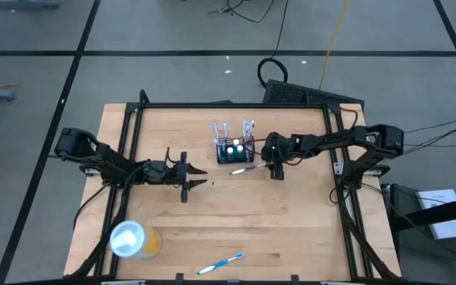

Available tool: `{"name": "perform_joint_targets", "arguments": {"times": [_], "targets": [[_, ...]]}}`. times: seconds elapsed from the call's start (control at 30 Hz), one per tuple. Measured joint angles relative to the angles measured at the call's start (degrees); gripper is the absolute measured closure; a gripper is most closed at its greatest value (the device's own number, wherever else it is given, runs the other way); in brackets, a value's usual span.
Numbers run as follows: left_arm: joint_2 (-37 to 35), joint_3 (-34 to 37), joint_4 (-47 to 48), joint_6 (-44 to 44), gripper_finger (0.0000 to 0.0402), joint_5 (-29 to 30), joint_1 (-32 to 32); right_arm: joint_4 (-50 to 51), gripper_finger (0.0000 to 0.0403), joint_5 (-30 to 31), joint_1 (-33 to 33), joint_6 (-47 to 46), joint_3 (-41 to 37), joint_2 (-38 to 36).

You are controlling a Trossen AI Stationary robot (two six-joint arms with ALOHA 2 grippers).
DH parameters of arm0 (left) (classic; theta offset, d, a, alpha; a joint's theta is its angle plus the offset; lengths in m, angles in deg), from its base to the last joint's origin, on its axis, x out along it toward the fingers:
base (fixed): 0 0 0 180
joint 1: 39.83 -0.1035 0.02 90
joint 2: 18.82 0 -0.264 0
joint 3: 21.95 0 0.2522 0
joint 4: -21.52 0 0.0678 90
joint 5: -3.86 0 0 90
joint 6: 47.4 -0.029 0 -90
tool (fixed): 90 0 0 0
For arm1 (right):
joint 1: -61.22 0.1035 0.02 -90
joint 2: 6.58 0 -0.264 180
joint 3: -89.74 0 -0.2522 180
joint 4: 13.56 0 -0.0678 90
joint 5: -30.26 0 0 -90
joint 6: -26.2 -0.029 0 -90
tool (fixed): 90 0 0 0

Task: Pick & Place toothbrushing station
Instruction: Put the purple toothbrush into the black organizer

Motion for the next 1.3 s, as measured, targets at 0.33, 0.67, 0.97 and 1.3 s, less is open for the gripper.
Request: {"name": "perform_joint_targets", "arguments": {"times": [0.33, 0.67, 0.97, 1.3], "targets": [[0.0, 0.0, 0.04, 0.18, 0.0261, 0.0, 0.0, 2.47, 0.0372, 1.78, 4.1, -4.62, -0.34, -0.06], [0.0, 0.0, 0.04, 1.24, 0.0261, -0.01, 0.0, 3.82, 0.0372, 4.92, 17.64, -16.25, -1.2, -0.04], [0.0, -1.56, 2.61, 9.05, 0.0261, -6.39, 2.05, 4.66, 0.0372, 7.42, 32.45, -30.51, 0.27, -0.52], [1.5, -32.11, 62.62, 8.39, 0.026, 1.24, 10.3, 3.74, 0.0397, 7.51, 37.41, -35.22, 1.16, -0.52]]}}
